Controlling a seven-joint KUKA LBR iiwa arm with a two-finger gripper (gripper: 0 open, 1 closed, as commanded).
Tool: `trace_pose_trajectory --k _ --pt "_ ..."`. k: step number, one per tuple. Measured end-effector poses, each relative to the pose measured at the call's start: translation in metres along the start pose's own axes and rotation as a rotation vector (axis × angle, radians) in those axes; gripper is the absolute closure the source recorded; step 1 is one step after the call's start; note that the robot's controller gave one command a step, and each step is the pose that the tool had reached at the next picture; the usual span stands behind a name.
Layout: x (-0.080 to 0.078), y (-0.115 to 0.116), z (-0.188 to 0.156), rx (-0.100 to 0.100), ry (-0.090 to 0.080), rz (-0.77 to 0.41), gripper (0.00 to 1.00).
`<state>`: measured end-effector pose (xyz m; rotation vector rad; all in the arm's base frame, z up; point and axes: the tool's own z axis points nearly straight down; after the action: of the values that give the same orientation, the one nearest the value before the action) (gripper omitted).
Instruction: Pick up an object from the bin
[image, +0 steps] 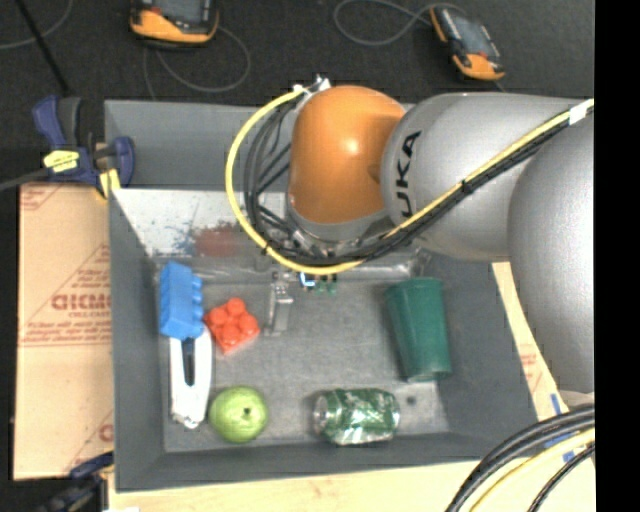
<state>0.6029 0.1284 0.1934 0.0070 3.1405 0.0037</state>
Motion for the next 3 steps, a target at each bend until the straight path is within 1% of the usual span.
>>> trace_pose_trajectory --k 1,2,3 --pt "0.0 0.0 0.0 0.0 0.0 0.0 0.0" --pt "0.023 -0.028 0.029 0.001 -0.006 -0.016 0.0" --pt "0.047 -0.043 0.04 0.006 0.009 -0.105 0.0"
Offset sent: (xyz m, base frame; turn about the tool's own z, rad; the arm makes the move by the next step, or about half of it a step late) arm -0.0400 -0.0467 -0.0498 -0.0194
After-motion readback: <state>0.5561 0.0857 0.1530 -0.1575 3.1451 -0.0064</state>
